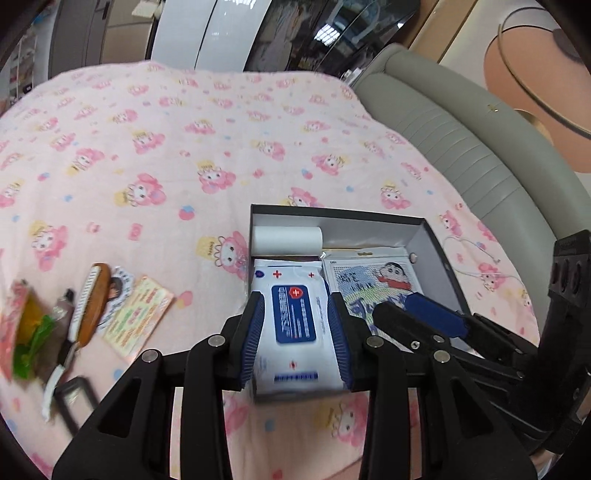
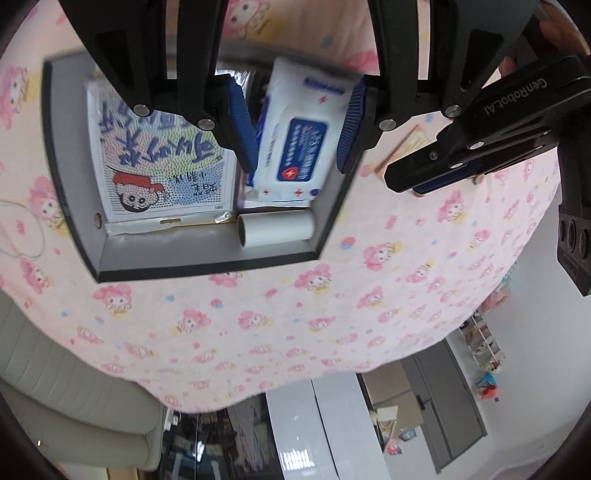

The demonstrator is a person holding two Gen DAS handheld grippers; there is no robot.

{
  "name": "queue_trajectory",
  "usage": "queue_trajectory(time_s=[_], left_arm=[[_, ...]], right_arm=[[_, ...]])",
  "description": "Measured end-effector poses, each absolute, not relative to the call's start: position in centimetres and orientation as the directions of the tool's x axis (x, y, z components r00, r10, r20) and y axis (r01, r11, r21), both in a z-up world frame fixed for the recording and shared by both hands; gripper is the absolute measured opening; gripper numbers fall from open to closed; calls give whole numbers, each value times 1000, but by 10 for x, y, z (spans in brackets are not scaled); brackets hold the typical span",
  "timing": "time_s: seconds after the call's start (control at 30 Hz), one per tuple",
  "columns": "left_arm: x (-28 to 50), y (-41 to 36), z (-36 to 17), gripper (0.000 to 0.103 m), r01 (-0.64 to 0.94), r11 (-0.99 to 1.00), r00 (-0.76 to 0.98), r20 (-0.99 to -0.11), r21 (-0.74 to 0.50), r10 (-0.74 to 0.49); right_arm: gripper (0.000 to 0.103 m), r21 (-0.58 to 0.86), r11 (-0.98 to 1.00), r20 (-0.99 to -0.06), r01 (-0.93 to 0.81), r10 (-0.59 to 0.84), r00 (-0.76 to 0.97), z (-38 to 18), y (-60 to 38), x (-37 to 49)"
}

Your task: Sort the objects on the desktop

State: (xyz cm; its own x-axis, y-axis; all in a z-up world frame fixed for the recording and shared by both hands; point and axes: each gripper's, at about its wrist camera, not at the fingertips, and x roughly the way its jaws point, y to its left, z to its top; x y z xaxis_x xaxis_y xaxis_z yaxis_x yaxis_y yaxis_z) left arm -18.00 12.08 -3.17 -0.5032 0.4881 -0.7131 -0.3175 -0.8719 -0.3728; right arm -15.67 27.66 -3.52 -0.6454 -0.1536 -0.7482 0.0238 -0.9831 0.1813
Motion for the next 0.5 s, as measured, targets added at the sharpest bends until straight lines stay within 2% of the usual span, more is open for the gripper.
queue_trajectory(time_s=[0.23,0.37,0.5], left_arm=[[-111,85,5,36,-309,-887,-565,-683,-345,462],[-74,65,15,36,-294,-904,-596,-680,-310,427],[-42,47,20,42,-264,-927,-637,-673,-267,375]], right_arm=[[41,156,-985,-690,80,-166,-705,9,241,-92],[45,117,-988,-670,104,-156,-726,22,221,-59],[46,104,-985,-656,140,-174,-735,26,203,-32]])
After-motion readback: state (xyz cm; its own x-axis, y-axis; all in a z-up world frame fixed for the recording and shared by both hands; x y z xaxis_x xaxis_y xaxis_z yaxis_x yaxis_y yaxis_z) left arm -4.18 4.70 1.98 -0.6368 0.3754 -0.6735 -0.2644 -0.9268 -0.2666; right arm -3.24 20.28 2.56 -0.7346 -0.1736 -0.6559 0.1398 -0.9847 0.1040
